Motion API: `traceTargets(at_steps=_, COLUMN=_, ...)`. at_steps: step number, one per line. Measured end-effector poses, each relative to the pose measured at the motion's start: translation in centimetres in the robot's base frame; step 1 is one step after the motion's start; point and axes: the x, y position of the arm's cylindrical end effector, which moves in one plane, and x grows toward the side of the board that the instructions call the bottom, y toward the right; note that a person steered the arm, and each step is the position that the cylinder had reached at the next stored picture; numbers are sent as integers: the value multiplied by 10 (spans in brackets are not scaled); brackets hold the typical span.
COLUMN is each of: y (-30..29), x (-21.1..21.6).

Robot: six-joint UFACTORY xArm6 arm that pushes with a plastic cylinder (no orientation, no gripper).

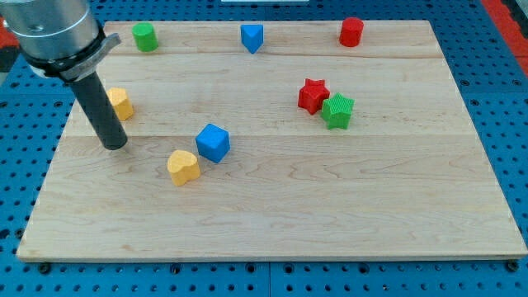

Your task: Separate green star from the red star

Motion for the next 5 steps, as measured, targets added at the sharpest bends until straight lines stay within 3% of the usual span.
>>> traceTargets(at_steps=1, y=43, x=-4)
traceTargets(at_steps=3, y=192, x=-77)
traceTargets(at_steps=4, y=260, x=-85)
traceTargets(at_steps=5, y=270, x=-82)
